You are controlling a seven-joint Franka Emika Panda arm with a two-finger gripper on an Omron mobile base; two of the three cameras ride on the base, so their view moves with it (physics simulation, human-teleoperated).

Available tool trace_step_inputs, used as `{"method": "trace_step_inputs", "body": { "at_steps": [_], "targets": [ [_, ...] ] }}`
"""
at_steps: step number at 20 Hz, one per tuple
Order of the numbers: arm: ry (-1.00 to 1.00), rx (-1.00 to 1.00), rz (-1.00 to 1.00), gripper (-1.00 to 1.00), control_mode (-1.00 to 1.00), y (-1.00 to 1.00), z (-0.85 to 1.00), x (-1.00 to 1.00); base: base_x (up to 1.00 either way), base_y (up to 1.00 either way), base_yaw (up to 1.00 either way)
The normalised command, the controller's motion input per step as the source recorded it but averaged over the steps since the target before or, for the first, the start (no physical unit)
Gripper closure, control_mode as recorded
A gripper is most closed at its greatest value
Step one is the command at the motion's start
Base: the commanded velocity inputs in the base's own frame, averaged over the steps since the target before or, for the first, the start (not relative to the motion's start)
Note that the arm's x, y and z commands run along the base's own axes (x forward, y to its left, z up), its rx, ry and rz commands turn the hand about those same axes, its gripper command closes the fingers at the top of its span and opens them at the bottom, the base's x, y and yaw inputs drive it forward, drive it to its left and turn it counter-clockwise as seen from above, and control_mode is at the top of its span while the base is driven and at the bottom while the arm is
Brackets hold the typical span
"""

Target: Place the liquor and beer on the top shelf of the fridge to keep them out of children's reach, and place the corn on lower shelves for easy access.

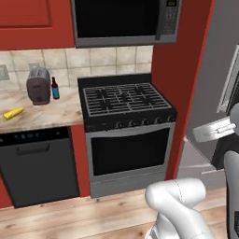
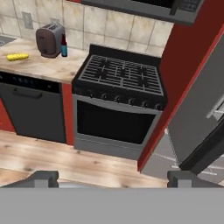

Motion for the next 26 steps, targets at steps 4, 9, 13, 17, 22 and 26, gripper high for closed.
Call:
{"method": "trace_step_inputs", "body": {
  "at_steps": [4,9,13,17,22,26],
  "targets": [
    [0.00,0.00,0.00,-1.00,1.00,0.00,0.00,0.00,0.19,0.79,0.00],
    [0.00,0.00,0.00,-1.00,1.00,0.00,0.00,0.00,0.31,0.72,0.00],
    [0.00,0.00,0.00,-1.00,1.00,0.00,0.00,0.00,0.48,0.50,0.00],
    [0.00,0.00,0.00,-1.00,1.00,0.00,0.00,0.00,0.53,0.44,0.00],
    [0.00,0.00,0.00,-1.00,1.00,0.00,0.00,0.00,0.53,0.51,0.00],
    [0.00,0.00,0.00,-1.00,1.00,0.00,0.00,0.00,0.52,0.59,0.00]
  ]
}}
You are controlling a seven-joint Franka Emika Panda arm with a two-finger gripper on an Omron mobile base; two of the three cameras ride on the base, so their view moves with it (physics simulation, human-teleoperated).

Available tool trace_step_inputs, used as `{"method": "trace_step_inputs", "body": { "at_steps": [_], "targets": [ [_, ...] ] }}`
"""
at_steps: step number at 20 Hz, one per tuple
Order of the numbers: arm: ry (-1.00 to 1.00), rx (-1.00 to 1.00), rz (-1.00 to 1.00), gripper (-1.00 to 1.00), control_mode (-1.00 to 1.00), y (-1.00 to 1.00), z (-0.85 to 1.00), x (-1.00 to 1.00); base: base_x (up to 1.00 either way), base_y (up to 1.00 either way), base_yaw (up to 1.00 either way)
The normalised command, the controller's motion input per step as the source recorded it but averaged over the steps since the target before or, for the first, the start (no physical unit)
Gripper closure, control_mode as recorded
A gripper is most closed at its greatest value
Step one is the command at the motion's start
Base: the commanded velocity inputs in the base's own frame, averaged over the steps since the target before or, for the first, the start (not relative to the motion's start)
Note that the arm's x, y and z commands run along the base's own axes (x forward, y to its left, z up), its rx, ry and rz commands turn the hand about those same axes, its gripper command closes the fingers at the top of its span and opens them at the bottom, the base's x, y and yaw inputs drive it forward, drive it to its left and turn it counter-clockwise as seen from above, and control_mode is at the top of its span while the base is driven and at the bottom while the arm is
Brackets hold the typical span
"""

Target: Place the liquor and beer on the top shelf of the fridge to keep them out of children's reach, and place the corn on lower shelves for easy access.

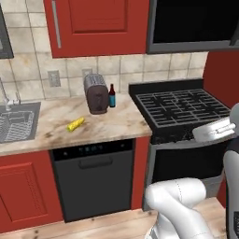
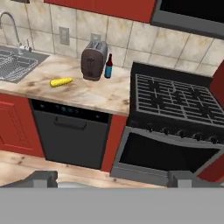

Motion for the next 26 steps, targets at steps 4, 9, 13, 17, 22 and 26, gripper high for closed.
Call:
{"method": "trace_step_inputs", "body": {
  "at_steps": [4,9,13,17,22,26],
  "targets": [
    [0.00,0.00,0.00,-1.00,1.00,0.00,0.00,0.00,0.56,0.63,0.00],
    [0.00,0.00,0.00,-1.00,1.00,0.00,0.00,0.00,0.58,0.65,0.00],
    [0.00,0.00,0.00,-1.00,1.00,0.00,0.00,0.00,0.60,0.61,0.00],
    [0.00,0.00,0.00,-1.00,1.00,0.00,0.00,0.00,0.56,0.54,0.00],
    [0.00,0.00,0.00,-1.00,1.00,0.00,0.00,0.00,0.51,0.40,0.00],
    [0.00,0.00,0.00,-1.00,1.00,0.00,0.00,0.00,0.48,0.32,0.00]
  ]
}}
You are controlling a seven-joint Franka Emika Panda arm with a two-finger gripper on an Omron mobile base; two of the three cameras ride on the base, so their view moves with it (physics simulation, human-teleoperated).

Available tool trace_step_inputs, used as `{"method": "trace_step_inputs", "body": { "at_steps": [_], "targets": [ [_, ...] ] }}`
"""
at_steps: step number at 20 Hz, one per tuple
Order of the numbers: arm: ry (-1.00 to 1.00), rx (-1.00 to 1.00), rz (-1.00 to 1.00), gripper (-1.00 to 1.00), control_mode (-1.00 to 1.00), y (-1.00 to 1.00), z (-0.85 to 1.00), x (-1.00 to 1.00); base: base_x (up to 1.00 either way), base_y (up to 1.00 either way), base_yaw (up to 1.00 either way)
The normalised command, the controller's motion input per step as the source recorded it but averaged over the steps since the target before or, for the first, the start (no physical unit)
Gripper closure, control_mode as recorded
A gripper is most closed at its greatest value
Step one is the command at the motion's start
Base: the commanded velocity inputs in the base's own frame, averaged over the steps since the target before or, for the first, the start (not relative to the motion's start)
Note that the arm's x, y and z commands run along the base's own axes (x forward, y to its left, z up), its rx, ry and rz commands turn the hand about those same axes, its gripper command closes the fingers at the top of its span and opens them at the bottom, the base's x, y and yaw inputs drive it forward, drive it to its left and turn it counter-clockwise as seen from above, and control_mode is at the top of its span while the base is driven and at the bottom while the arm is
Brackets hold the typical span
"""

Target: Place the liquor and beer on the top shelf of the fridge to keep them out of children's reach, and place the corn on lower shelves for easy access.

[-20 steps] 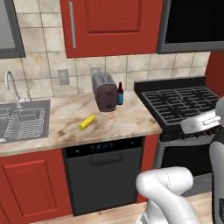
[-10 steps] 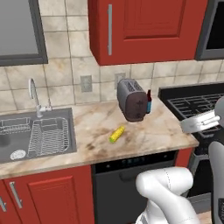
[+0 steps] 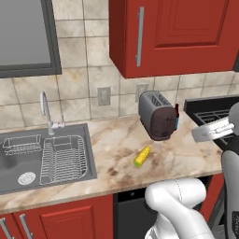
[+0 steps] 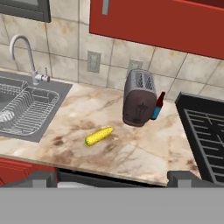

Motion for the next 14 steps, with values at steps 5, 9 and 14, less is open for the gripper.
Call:
{"method": "trace_step_inputs", "body": {
  "at_steps": [5,9,14],
  "targets": [
    [0.03,-0.01,-0.01,-1.00,-1.00,0.03,-0.07,0.04,0.24,0.15,-0.02],
    [0.17,-0.03,-0.04,-1.00,-1.00,0.14,-0.41,0.21,0.00,0.00,0.00],
    [0.11,0.00,-0.05,-1.00,-1.00,0.16,-0.54,0.19,0.00,0.00,0.00]
  ]
}}
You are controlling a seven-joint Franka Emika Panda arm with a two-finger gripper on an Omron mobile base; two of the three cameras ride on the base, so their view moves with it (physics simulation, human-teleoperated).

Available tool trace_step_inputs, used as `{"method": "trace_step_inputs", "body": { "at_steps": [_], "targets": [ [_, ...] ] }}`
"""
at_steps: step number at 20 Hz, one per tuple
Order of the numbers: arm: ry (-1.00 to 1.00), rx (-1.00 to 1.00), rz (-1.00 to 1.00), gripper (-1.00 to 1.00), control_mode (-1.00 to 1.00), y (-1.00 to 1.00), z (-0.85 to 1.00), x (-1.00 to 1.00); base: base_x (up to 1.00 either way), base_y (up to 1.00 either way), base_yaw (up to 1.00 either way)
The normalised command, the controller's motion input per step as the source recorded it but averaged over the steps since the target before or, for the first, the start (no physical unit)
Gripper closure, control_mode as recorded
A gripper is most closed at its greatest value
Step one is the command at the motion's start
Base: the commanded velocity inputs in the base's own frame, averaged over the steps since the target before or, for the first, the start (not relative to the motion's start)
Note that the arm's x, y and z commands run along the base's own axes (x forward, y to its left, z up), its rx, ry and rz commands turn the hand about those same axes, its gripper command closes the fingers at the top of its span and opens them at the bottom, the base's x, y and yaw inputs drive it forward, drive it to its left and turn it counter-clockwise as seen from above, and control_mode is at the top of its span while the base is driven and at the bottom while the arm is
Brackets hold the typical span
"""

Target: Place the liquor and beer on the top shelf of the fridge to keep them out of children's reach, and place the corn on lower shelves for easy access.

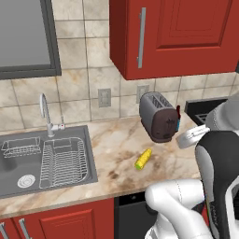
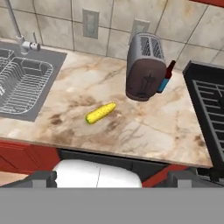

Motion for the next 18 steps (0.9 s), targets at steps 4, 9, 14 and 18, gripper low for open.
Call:
{"method": "trace_step_inputs", "body": {
  "at_steps": [4,9,14,18],
  "targets": [
    [0.01,0.00,-0.07,-1.00,-1.00,0.17,-0.50,0.27,0.00,0.00,0.00],
    [0.00,0.00,-0.08,-1.00,-1.00,0.12,-0.43,0.40,0.00,0.00,0.00],
    [0.00,0.02,-0.14,-1.00,-1.00,0.06,-0.34,0.37,0.00,0.00,0.00],
    [0.09,0.09,-0.25,-1.00,-1.00,0.00,-0.22,0.25,0.00,0.00,0.00]
  ]
}}
